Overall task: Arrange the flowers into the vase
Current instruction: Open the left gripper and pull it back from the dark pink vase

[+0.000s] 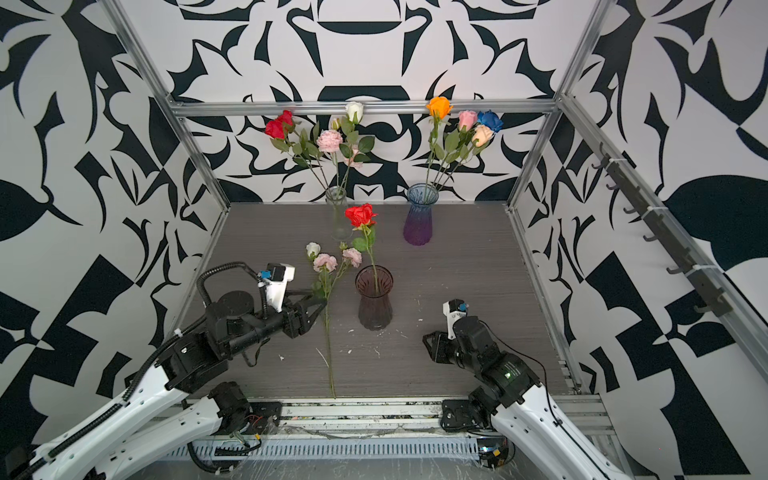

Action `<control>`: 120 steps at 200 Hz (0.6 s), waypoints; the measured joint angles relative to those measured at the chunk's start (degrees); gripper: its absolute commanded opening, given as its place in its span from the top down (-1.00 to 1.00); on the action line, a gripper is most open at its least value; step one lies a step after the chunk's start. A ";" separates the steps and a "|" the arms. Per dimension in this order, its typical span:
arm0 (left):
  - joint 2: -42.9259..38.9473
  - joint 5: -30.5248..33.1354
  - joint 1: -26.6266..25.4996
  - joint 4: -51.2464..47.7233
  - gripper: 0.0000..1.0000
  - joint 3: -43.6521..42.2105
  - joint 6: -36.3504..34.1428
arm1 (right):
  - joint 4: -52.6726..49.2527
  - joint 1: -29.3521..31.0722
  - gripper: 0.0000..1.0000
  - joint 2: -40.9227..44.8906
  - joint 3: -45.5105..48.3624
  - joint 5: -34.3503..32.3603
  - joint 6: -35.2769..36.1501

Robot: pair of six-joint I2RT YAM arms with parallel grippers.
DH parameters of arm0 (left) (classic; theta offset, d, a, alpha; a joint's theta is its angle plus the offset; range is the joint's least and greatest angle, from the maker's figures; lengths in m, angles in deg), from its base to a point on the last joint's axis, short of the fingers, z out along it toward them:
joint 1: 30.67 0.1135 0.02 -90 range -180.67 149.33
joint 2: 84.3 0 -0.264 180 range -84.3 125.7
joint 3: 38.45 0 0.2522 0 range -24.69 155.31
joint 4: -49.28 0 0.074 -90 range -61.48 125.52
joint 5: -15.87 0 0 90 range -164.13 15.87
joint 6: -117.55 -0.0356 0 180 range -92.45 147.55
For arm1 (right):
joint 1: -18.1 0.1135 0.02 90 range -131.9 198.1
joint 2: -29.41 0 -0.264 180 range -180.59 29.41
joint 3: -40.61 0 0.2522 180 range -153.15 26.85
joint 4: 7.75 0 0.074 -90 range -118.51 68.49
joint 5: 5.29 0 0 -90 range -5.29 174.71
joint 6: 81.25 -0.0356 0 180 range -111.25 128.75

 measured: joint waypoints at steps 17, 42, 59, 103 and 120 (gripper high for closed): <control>-0.74 4.98 0.00 -4.35 -0.23 -2.40 3.93 | 0.94 0.04 0.32 -0.94 1.40 -0.66 0.28; 3.10 8.09 0.04 -6.67 -0.13 -5.35 7.06 | 0.96 0.11 0.32 -2.64 1.99 -0.85 0.81; 9.27 9.77 0.04 -6.86 0.00 -5.22 7.85 | 1.33 0.15 0.31 -3.41 1.99 -0.85 1.18; 26.34 12.09 3.78 -4.79 0.22 -3.72 8.46 | 1.92 0.17 0.31 -4.11 1.99 -0.83 1.40; 30.34 10.56 7.58 -2.36 0.23 -3.74 8.44 | 2.03 0.33 0.31 -4.11 1.99 -0.85 1.40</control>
